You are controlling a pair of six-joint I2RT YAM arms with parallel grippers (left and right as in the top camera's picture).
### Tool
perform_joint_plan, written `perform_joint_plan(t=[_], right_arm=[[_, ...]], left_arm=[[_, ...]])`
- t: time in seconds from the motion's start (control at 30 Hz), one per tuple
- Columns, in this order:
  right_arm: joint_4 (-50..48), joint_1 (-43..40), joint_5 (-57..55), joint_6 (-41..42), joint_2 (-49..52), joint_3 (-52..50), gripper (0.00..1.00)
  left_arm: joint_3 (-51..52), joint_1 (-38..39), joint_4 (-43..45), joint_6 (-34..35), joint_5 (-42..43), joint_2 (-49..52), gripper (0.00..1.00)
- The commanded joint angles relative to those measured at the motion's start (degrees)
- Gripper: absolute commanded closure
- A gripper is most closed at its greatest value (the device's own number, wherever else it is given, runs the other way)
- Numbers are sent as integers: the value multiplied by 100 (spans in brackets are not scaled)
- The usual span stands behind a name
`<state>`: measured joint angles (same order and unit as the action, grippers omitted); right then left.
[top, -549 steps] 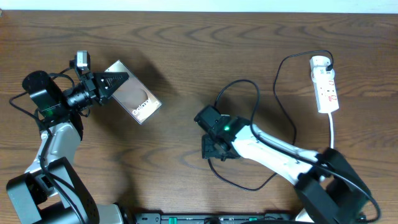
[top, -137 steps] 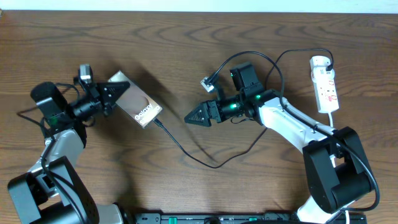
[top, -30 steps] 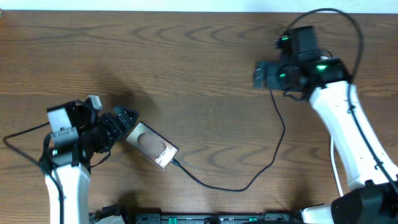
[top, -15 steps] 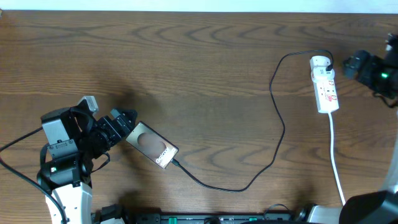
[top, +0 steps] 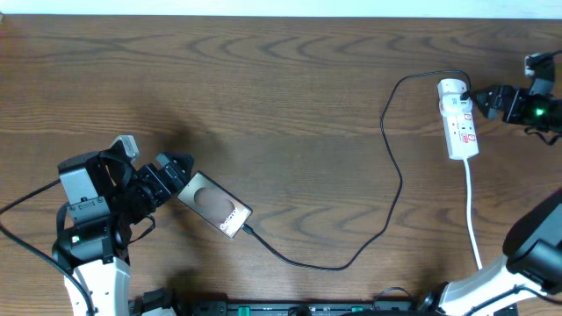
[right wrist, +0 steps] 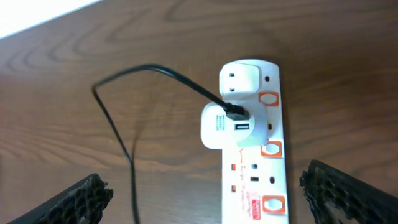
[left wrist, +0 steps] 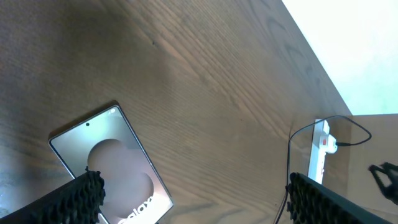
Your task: Plug charger to phone and switch on socket
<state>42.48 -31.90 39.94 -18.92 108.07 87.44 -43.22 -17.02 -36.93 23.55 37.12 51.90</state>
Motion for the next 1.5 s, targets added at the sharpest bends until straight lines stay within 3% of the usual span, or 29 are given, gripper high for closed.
perform_joint_plan(t=[0.0, 0.5, 1.13, 1.47], right_arm=[[-31, 50, 70, -297, 295, 81, 1], [-249, 393, 140, -125, 1126, 79, 1], [-466, 704, -1276, 688, 1132, 79, 2], [-511, 739, -1045, 691, 1362, 79, 1]], left_arm=[[-105, 11, 9, -55, -33, -35, 8], [-105, 11, -13, -57, -33, -31, 8], [-105, 11, -15, -59, -33, -31, 8], [-105, 11, -15, -59, -35, -31, 8]])
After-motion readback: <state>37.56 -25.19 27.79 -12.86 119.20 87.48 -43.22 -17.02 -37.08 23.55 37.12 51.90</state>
